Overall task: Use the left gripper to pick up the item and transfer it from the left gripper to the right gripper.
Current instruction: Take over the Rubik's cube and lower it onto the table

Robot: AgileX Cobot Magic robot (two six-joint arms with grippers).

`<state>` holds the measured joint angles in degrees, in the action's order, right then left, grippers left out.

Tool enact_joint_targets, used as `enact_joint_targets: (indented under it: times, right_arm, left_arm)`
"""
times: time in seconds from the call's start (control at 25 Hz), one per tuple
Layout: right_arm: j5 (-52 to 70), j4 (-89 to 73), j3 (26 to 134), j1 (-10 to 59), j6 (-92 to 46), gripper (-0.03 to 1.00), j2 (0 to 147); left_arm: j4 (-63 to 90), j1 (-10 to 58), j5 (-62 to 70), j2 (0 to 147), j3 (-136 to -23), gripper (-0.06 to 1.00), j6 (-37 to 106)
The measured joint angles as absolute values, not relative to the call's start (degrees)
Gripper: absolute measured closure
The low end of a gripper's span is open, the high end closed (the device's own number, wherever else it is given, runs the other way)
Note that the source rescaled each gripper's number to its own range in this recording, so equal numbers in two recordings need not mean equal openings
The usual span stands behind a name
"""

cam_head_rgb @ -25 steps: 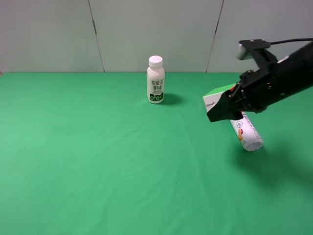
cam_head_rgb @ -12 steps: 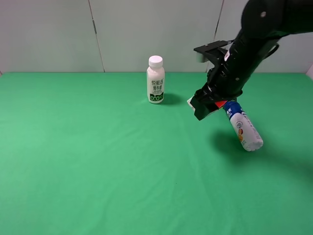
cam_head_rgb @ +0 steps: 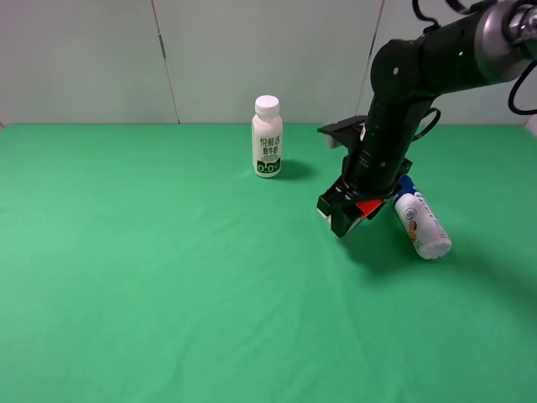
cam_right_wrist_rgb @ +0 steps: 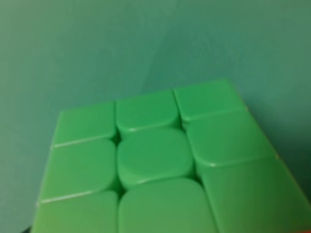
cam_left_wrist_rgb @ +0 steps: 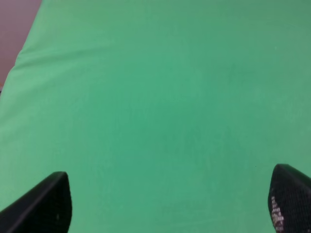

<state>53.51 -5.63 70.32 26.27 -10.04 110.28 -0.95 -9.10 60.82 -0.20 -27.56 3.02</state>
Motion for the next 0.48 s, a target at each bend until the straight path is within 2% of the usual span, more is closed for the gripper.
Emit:
enact_joint_targets:
  times: [0.48]
  right_arm:
    - [53.01, -5.51, 70.32, 26.27, -10.00, 0.96, 112.33]
  left_arm:
    - [-0.95, -9.10, 60.82, -0.20, -27.56, 0.38, 3.02]
